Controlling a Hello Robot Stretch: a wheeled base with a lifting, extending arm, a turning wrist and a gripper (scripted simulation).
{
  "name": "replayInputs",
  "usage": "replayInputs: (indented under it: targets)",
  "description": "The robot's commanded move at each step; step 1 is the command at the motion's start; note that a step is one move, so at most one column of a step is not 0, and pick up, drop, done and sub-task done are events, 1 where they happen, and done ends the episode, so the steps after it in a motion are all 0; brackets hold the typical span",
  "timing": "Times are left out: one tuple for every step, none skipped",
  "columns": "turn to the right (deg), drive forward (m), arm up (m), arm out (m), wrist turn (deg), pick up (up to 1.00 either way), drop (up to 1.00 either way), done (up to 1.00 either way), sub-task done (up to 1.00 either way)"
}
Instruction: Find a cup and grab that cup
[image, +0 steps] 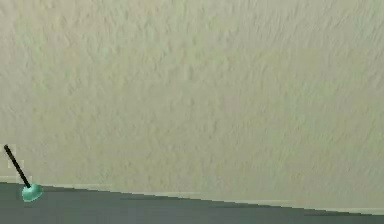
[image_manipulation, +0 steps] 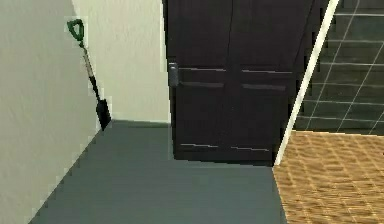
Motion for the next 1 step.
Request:
replayInputs:
  targets:
    - [0.0, 0.5, 0.0, 0.0, 0.0, 0.0, 0.0, 0.0, 0.0]
